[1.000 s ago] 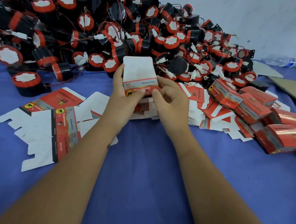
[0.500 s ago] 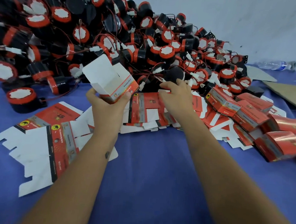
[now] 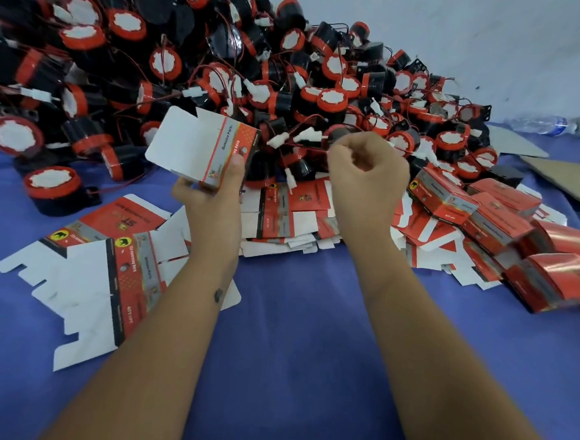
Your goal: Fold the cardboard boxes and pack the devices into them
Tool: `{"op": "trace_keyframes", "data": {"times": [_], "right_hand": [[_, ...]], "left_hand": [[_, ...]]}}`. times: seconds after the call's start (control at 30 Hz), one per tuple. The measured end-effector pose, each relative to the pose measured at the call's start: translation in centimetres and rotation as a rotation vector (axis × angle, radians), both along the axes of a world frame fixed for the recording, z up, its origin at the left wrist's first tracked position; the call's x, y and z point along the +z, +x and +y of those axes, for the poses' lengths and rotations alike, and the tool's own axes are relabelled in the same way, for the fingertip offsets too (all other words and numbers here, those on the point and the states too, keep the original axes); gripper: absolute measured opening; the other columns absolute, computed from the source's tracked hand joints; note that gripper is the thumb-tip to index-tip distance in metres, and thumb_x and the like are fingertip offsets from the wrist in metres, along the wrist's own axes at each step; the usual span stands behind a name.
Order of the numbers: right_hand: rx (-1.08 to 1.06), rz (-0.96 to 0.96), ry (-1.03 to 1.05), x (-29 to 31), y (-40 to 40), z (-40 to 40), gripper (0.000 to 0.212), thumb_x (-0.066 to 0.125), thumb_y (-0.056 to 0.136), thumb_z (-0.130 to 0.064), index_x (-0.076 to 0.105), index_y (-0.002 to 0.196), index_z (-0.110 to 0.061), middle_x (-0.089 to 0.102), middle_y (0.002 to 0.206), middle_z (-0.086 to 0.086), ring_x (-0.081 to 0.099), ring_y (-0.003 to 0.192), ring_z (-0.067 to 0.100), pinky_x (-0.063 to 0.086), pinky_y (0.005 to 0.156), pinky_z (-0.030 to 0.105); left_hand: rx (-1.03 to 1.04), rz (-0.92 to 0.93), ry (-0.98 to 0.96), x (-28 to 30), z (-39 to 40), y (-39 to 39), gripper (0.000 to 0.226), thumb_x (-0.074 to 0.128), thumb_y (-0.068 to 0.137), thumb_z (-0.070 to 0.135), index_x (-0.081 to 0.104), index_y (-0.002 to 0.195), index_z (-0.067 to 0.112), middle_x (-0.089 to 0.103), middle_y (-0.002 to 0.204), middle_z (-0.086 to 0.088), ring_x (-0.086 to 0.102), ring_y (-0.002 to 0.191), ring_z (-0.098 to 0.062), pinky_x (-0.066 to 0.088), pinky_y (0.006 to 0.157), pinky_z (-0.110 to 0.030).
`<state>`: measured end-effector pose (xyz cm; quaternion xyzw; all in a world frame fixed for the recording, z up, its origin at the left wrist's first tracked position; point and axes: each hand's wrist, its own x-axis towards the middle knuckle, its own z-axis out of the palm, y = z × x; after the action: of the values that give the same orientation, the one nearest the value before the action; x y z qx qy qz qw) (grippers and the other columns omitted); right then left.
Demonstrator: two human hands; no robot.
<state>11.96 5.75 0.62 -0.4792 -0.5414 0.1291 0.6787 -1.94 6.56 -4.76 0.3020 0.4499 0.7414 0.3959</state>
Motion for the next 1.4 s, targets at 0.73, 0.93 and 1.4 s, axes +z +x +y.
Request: {"op": "trace_keyframes", "data": {"times": [0.73,0.93,1.4], "right_hand": [[-0.480,-0.776,-0.037,-3.9,1.2,0.0,0.031,0.056,0.079,-0.012,0.063,0.108,-0.010,0.059,0.116,0.012,0.057,0.104,0.033,0.034,0.089,0.043],[-0.163,-0.765,-0.278,-5.1,-0.3,0.2,0.042,0.051,0.094,-0.015,0.043,0.134,-0.007,0.057,0.120,0.011,0.055,0.101,0.029,0.046,0.084,0.044],[-0.173,-0.305,0.053,-3.2,2.2,-0.1,0.006,0.060,0.093,-0.005,0.064,0.096,-0.004,0.062,0.096,0.003,0.055,0.088,0.012,0.043,0.076,0.015]], "left_hand": [[0.120,-0.111,0.169,1.8,-2.8,0.3,0.027,0.049,0.102,0.036,0.034,0.123,0.027,0.052,0.139,0.000,0.063,0.119,-0.022,0.058,0.089,-0.031],[-0.124,-0.023,0.211,1.6,-3.1,1.0,0.069,0.047,0.092,0.046,0.035,0.143,0.001,0.064,0.121,-0.024,0.074,0.080,-0.028,0.058,0.072,-0.033],[-0.276,-0.047,0.029,-0.1,-1.3,1.7,0.051,0.064,0.076,0.052,0.039,0.117,0.034,0.058,0.128,0.010,0.066,0.109,-0.002,0.056,0.088,-0.029]]}}
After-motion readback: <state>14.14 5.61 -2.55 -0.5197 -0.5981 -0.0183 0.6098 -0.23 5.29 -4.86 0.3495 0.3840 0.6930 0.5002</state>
